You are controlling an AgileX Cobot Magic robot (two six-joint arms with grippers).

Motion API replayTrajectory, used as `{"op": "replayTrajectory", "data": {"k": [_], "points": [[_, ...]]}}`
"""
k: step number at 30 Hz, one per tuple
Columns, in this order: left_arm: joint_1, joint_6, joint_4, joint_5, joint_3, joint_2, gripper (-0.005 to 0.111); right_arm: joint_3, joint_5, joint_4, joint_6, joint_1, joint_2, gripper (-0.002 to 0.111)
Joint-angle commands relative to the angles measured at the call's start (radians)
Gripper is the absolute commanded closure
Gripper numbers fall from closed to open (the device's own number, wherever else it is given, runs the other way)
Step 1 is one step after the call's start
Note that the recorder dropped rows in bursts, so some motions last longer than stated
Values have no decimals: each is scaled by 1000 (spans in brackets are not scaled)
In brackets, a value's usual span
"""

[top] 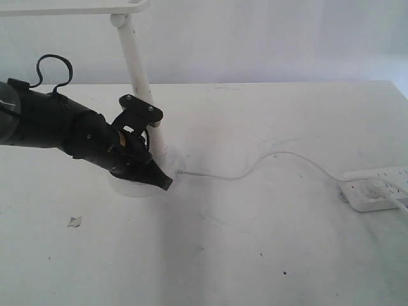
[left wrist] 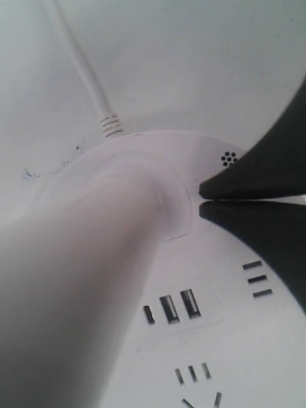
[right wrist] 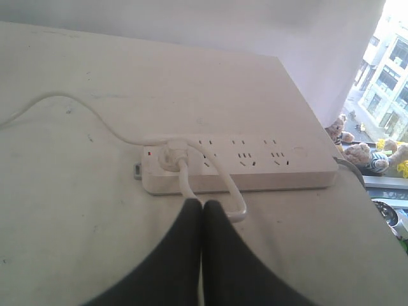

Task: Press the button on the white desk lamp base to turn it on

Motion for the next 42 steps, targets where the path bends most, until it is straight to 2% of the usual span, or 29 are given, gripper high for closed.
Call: {"op": "replayTrajectory", "data": {"k": [1,13,18,31,37,42], "points": [[2,-3,-2,7,2,3,107,1,-6,1,4,-4,-2,108],[1,-2,-2,-15,2,57,107,1,-6,1,4,-4,-2,108],[1,18,-2,57,2,38,107,1,-6,1,4,-4,-2,108],[1,41,1,132,2,-283,107,1,-6,1,4,-4,-2,108],[1,41,14,140,113,-422,107,1,-6,1,4,-4,-2,108],[1,37,21,101,284,-534,107,1,-6,1,4,-4,-2,108]]}}
